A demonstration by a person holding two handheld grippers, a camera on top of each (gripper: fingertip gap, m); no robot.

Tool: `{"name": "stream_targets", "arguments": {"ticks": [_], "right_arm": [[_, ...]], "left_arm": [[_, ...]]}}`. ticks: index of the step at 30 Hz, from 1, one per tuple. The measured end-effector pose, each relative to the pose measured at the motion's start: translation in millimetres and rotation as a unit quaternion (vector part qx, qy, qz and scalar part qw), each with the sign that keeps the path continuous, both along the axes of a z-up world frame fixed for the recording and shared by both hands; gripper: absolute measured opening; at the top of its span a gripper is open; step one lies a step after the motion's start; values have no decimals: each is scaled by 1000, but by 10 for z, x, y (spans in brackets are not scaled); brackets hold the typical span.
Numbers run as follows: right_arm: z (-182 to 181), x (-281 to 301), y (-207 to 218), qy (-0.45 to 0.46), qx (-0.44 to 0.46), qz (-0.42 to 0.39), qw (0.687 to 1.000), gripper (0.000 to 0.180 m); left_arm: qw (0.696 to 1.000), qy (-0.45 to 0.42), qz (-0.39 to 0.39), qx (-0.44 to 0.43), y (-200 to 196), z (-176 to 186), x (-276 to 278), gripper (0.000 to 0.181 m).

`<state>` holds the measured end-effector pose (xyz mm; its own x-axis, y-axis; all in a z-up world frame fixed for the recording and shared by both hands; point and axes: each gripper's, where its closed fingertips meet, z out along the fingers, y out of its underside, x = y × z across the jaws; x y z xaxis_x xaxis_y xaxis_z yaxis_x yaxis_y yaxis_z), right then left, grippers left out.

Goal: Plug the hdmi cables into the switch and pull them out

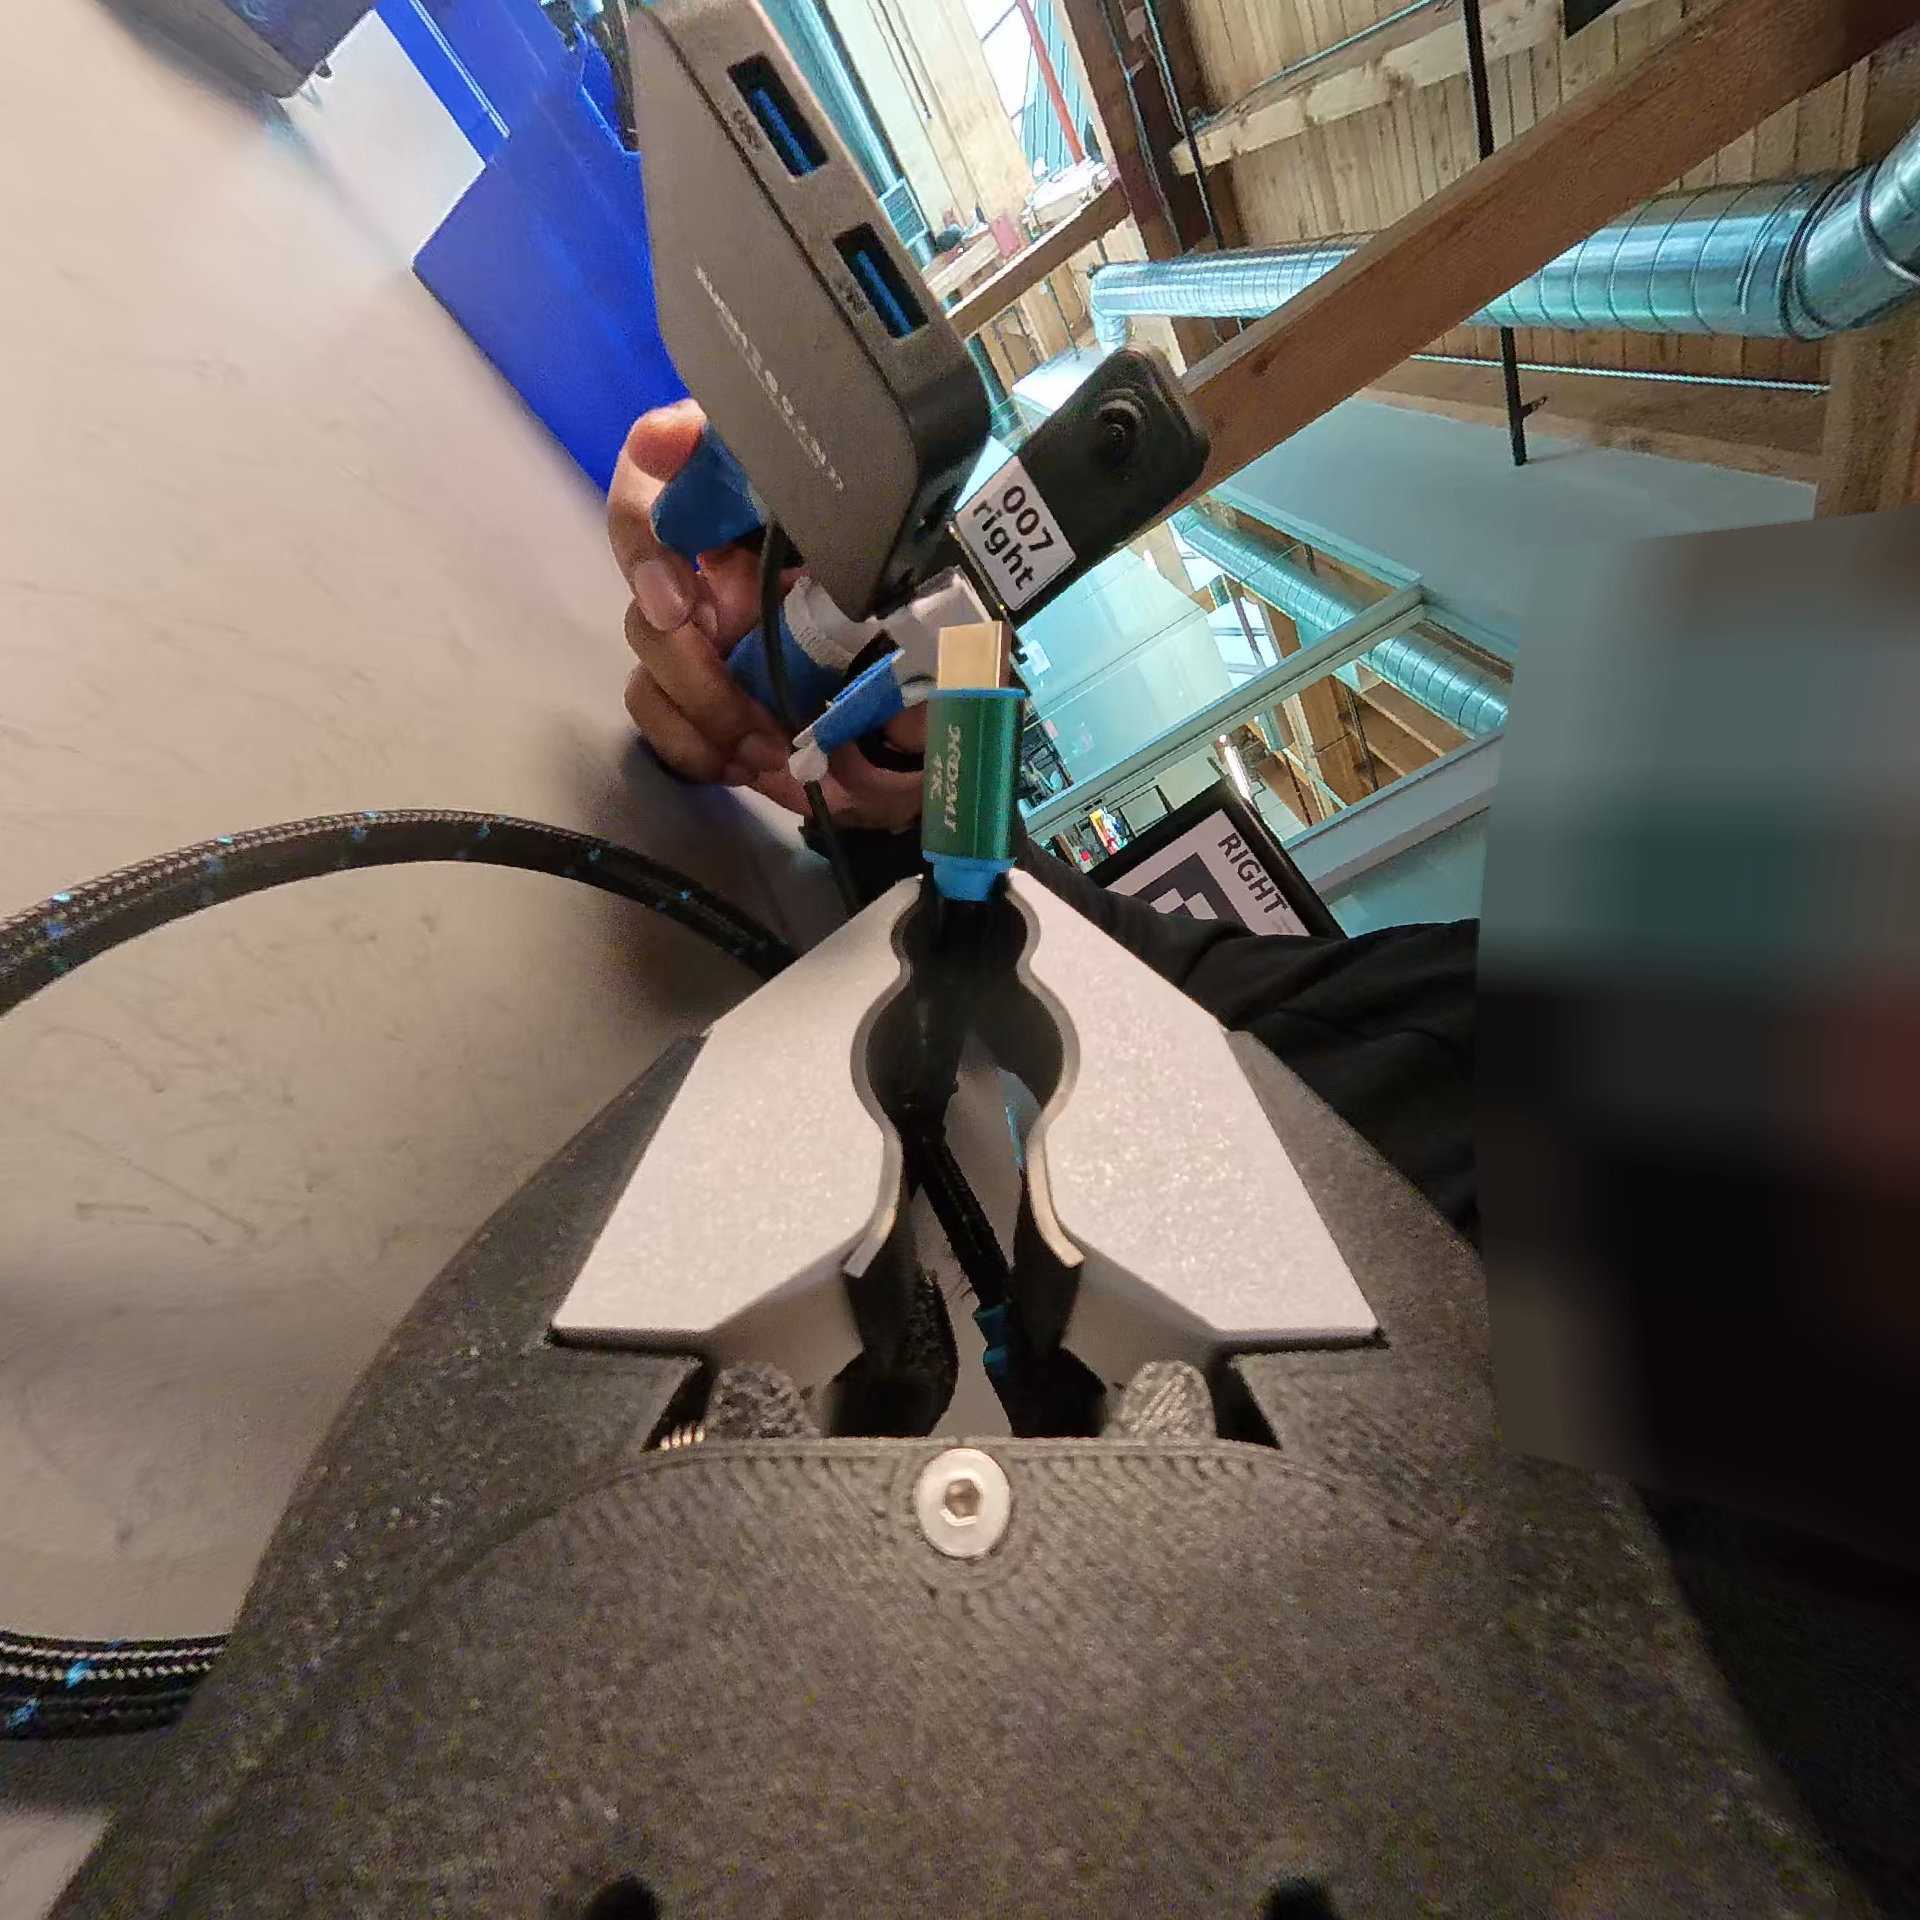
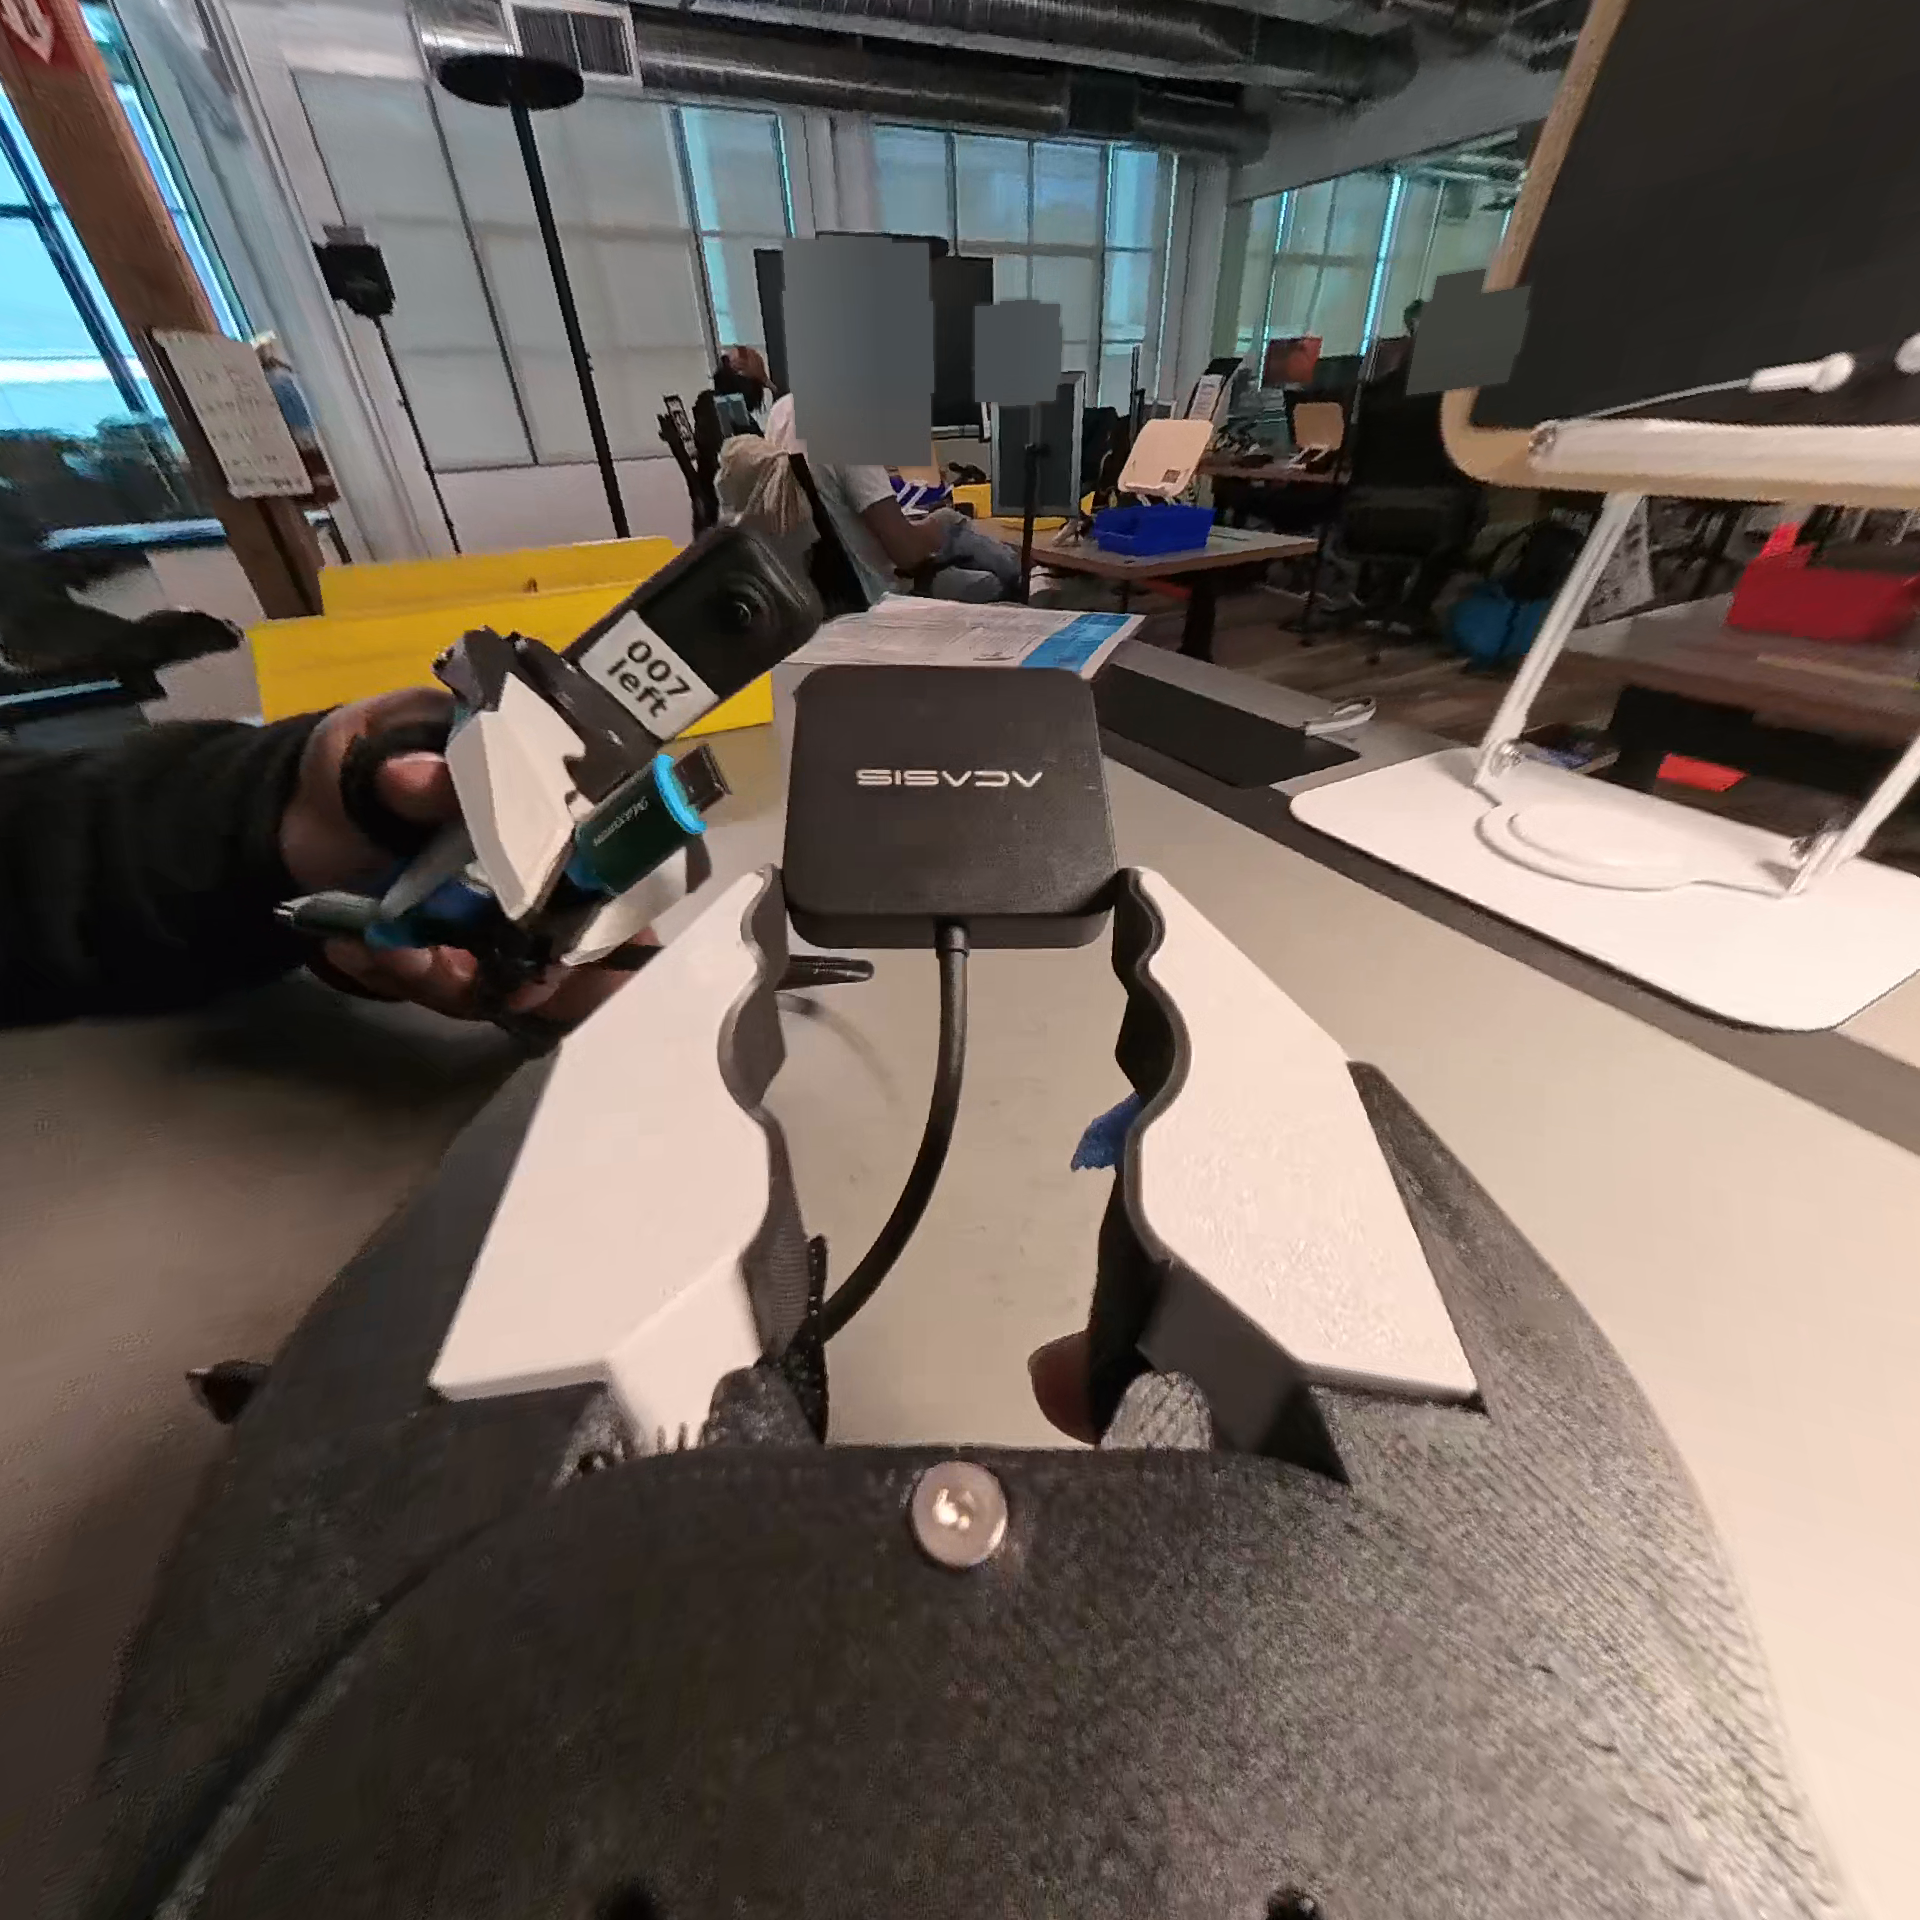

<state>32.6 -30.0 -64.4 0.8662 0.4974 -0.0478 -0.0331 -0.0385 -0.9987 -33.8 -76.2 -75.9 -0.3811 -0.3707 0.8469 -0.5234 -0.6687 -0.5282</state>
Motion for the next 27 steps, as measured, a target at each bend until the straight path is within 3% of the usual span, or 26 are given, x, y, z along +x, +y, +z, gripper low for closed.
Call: {"name": "stream_targets", "arguments": {"ticks": [10, 14, 17, 21, 24, 27], "right_arm": [[4, -16, -7, 17, -5, 9, 1000, 66], [-77, 40, 34, -13, -30, -16, 999, 66], [-190, 164, 96, -53, -64, -64, 995, 66], [-426, 284, 141, -108, -126, -112, 980, 66], [-606, 263, 129, -140, -171, -116, 968, 66], [-752, 219, 92, -156, -214, -111, 958, 66]], "left_arm": [[1000, -9, 16, -1, 40, 34, 18, 8], [988, 5, 66, 137, 130, -107, 72, 8], [933, 26, 124, 336, 322, -302, 113, 8], [812, 62, 187, 550, 611, -501, 139, 9], [738, 91, 196, 640, 702, -648, 156, 10], [706, 107, 193, 673, 713, -712, 176, 10]]}}
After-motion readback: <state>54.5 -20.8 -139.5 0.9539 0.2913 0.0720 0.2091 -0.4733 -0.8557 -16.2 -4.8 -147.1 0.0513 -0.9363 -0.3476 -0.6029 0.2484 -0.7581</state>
